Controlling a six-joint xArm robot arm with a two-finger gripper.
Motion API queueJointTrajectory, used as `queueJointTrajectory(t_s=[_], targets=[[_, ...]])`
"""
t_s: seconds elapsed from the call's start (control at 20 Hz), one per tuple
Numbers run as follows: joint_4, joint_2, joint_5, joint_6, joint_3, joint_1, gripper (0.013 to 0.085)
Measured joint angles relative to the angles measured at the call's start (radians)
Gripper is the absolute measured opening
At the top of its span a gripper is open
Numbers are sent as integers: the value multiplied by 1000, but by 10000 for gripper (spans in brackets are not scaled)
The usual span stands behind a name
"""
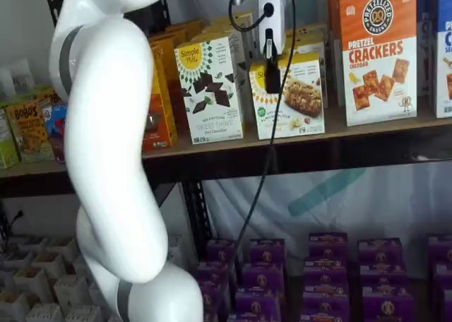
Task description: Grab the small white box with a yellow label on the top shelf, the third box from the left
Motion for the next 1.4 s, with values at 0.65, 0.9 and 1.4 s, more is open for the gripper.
queueJointTrajectory(t_s=[0.65,0.9,1.4], targets=[[4,-154,116,20,90,8,290],[0,-245,145,22,166,8,290],[-18,-363,195,37,272,26,290]])
